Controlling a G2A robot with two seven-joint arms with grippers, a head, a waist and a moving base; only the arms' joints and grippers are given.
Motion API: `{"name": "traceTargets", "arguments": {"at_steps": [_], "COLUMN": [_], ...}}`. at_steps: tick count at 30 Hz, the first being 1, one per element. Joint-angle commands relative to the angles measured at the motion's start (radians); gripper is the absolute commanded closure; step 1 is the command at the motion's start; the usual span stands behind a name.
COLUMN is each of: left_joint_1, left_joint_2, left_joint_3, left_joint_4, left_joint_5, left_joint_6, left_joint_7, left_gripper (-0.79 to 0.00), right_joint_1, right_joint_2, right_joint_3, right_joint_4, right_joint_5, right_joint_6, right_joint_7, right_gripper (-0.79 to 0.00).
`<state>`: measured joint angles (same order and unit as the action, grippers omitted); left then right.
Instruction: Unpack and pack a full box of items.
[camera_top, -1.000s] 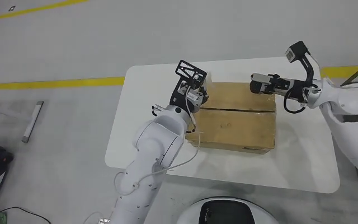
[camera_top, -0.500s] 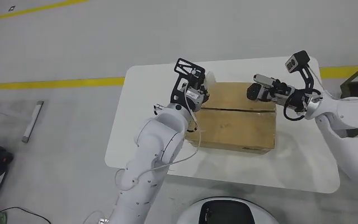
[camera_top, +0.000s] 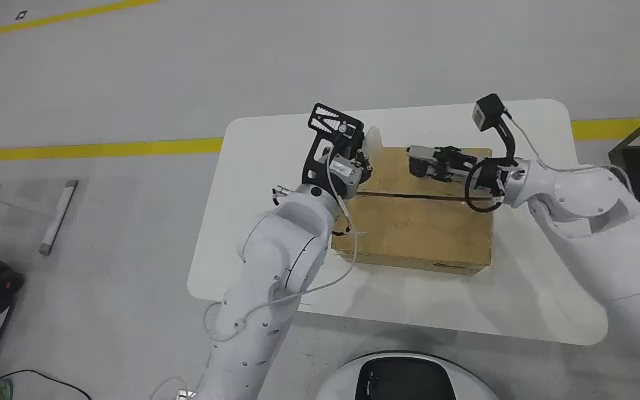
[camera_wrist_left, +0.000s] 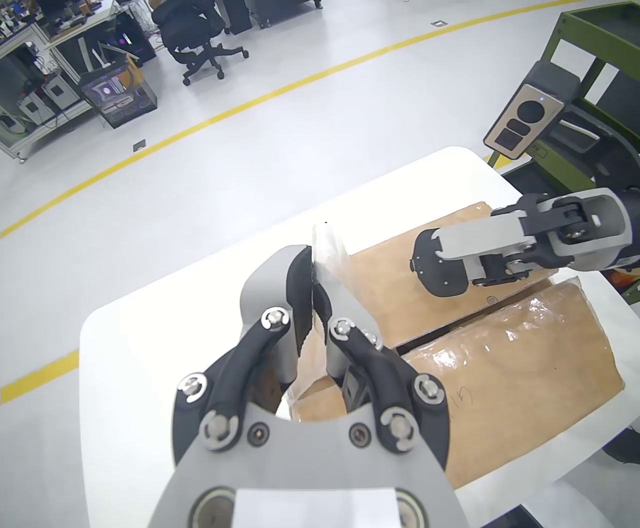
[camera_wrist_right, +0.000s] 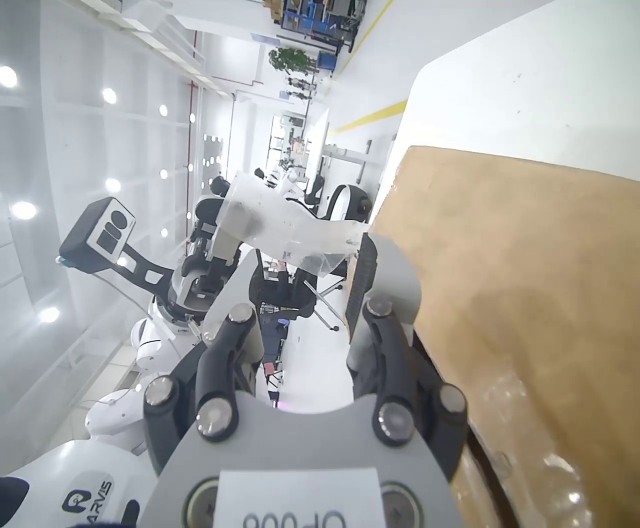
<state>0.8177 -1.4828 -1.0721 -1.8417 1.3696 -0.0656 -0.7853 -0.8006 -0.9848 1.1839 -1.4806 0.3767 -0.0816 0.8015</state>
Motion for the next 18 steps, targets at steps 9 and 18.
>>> {"name": "traceTargets", "arguments": {"at_steps": [9,18], "left_joint_1": [0.007,0.015], "left_joint_2": [0.0,-0.001], "left_joint_3": [-0.009,-0.012], "left_joint_4": [-0.004,-0.007], "left_joint_5": [0.003,0.006], "left_joint_6": [-0.004,-0.006], "left_joint_7": [0.001,0.001], "left_gripper": [-0.071,-0.092], "right_joint_1": [0.078,0.132], "right_joint_2": [-0.031,-0.054], "right_joint_3": [-0.096,-0.146], "right_joint_4": [0.085,0.135], "right_joint_5": [-0.04,-0.064], "right_joint_6": [-0.026,-0.031], "right_joint_7": [0.0,-0.01], "right_gripper": [-0.413,-0.376]}}
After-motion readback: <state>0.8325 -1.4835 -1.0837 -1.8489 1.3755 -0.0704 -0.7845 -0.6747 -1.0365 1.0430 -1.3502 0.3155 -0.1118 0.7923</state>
